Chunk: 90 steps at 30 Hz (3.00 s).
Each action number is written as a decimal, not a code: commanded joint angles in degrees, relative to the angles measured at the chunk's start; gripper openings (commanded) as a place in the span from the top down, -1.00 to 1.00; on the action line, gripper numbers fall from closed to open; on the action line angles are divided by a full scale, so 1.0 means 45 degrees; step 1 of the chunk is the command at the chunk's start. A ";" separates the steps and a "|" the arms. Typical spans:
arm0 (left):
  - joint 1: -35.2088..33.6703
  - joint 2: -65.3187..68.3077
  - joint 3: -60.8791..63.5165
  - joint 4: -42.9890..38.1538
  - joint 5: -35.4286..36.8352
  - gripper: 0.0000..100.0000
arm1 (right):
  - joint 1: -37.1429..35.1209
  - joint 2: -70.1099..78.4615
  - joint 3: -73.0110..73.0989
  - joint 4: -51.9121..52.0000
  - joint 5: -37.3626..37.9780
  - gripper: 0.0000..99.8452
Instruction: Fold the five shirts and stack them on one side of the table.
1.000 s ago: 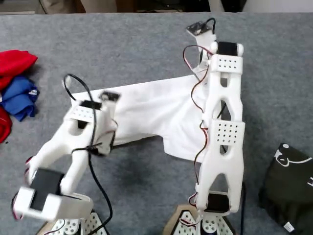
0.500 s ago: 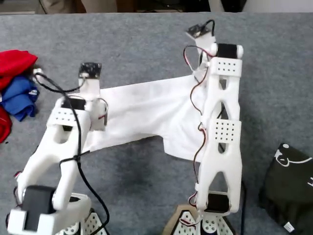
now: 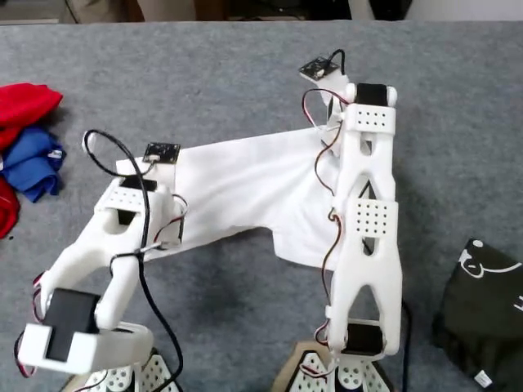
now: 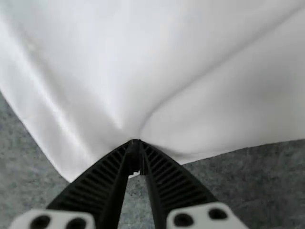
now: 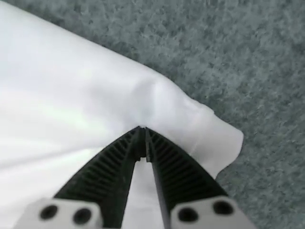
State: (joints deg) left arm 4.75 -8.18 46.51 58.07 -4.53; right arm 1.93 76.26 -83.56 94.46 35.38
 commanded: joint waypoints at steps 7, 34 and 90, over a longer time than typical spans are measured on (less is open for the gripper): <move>0.0059 -0.2745 0.0547 0.0840 0.0039 0.96 | 0.0322 -0.0186 -0.0654 -0.0098 0.0117 0.99; -0.3087 0.6222 -0.8361 -0.2012 0.0020 0.96 | 0.1475 -0.5910 1.0422 -0.3888 -0.0625 0.99; -0.4024 -0.5656 0.0938 -0.2852 0.1133 0.95 | -0.2530 -2.2652 2.6462 -0.3399 0.4142 0.69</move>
State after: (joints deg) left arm -10.90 -31.47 47.03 52.00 -1.27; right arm -7.82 -20.53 28.18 82.24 52.53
